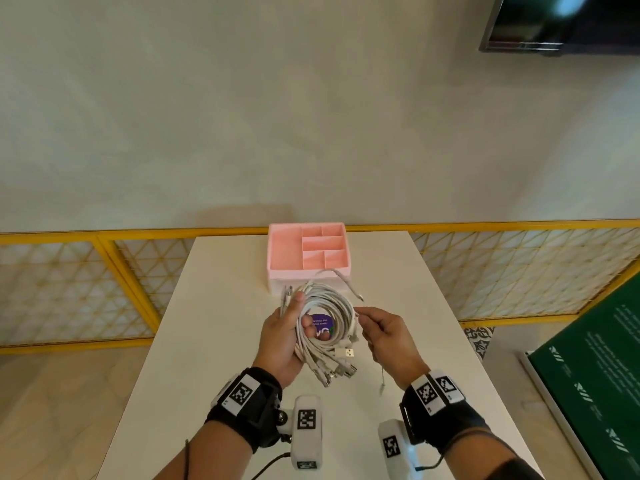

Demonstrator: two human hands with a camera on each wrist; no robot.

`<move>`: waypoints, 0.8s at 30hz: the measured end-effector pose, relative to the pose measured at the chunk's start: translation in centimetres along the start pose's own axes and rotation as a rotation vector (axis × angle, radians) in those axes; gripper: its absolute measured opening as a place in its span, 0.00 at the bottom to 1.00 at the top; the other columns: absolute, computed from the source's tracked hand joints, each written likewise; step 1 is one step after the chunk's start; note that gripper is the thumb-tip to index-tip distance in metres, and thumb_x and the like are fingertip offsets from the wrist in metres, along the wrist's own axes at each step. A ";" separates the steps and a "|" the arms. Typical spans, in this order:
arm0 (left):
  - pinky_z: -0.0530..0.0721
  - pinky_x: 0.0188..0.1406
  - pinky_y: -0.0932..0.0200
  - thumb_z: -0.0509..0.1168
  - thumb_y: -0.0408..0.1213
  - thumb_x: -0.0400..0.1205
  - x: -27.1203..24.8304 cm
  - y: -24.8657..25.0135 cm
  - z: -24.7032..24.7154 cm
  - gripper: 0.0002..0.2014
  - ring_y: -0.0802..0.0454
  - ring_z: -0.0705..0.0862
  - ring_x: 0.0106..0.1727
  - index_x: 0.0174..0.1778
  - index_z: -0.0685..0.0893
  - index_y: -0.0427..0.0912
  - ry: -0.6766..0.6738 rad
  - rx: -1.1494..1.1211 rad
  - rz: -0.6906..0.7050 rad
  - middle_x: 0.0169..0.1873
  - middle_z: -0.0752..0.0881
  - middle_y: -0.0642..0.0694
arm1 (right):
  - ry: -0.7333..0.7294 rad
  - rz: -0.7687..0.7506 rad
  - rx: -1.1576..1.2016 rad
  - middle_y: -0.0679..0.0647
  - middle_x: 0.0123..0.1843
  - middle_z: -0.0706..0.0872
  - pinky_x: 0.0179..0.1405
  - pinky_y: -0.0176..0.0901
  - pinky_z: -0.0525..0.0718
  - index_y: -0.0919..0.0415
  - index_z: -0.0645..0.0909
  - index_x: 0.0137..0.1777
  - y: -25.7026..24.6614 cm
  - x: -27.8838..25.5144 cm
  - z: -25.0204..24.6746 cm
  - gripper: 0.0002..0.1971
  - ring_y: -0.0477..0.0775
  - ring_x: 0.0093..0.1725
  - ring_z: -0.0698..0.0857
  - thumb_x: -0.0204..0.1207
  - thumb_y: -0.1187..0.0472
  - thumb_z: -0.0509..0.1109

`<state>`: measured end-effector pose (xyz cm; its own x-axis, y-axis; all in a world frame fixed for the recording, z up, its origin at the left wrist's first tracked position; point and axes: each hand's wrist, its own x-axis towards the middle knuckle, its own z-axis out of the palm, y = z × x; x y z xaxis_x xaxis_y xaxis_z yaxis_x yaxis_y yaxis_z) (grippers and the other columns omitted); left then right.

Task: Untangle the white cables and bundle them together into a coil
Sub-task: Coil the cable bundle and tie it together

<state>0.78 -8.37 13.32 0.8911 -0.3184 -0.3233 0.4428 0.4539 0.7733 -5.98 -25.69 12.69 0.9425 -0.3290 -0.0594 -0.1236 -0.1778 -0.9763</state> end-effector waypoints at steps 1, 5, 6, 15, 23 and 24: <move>0.82 0.31 0.54 0.71 0.49 0.82 0.2 0.2 0.0 0.16 0.53 0.74 0.24 0.51 0.85 0.38 0.025 -0.035 0.006 0.24 0.74 0.48 | -0.016 -0.013 -0.011 0.35 0.22 0.80 0.26 0.24 0.73 0.58 0.87 0.59 0.0 -0.3 0.2 0.14 0.36 0.24 0.78 0.88 0.68 0.60; 0.83 0.30 0.56 0.72 0.48 0.81 0.8 0.3 0.2 0.17 0.53 0.75 0.25 0.55 0.84 0.38 0.118 -0.146 0.038 0.26 0.75 0.48 | -0.077 -0.053 -0.106 0.40 0.23 0.79 0.27 0.31 0.69 0.52 0.85 0.45 1.4 -1.3 2.2 0.16 0.38 0.23 0.72 0.87 0.68 0.59; 0.84 0.35 0.53 0.72 0.49 0.81 1.0 0.3 0.2 0.17 0.53 0.76 0.25 0.56 0.83 0.39 0.152 -0.167 0.054 0.26 0.75 0.48 | -0.085 -0.049 -0.157 0.42 0.25 0.77 0.28 0.38 0.69 0.54 0.84 0.44 2.1 -1.4 2.7 0.15 0.39 0.24 0.70 0.86 0.67 0.60; 0.87 0.42 0.48 0.75 0.49 0.79 2.2 -0.2 -0.7 0.22 0.50 0.84 0.30 0.58 0.80 0.36 0.466 -0.076 0.319 0.30 0.84 0.47 | -0.385 -0.161 -0.637 0.49 0.42 0.85 0.46 0.48 0.80 0.54 0.80 0.46 1.1 -4.4 5.8 0.13 0.48 0.40 0.81 0.89 0.55 0.56; 0.84 0.32 0.53 0.77 0.53 0.75 0.8 -2.4 -1.1 0.25 0.50 0.86 0.29 0.46 0.81 0.31 0.306 0.359 0.239 0.31 0.87 0.40 | -0.393 -0.458 -1.043 0.61 0.40 0.88 0.36 0.51 0.84 0.63 0.83 0.50 -4.9 -2.4 6.0 0.11 0.62 0.38 0.86 0.80 0.58 0.62; 0.87 0.34 0.50 0.76 0.56 0.73 0.6 -2.5 -1.1 0.28 0.46 0.89 0.33 0.46 0.83 0.30 0.250 0.368 0.186 0.33 0.89 0.37 | -0.407 -0.461 -1.040 0.59 0.40 0.89 0.38 0.51 0.86 0.61 0.85 0.49 -5.4 -2.0 5.7 0.10 0.60 0.38 0.87 0.79 0.58 0.64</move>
<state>0.34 -8.82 10.58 0.9685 -0.0294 -0.2473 0.2489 0.1457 0.9575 -5.44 -18.80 16.89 0.9696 0.2445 0.0066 0.2352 -0.9247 -0.2994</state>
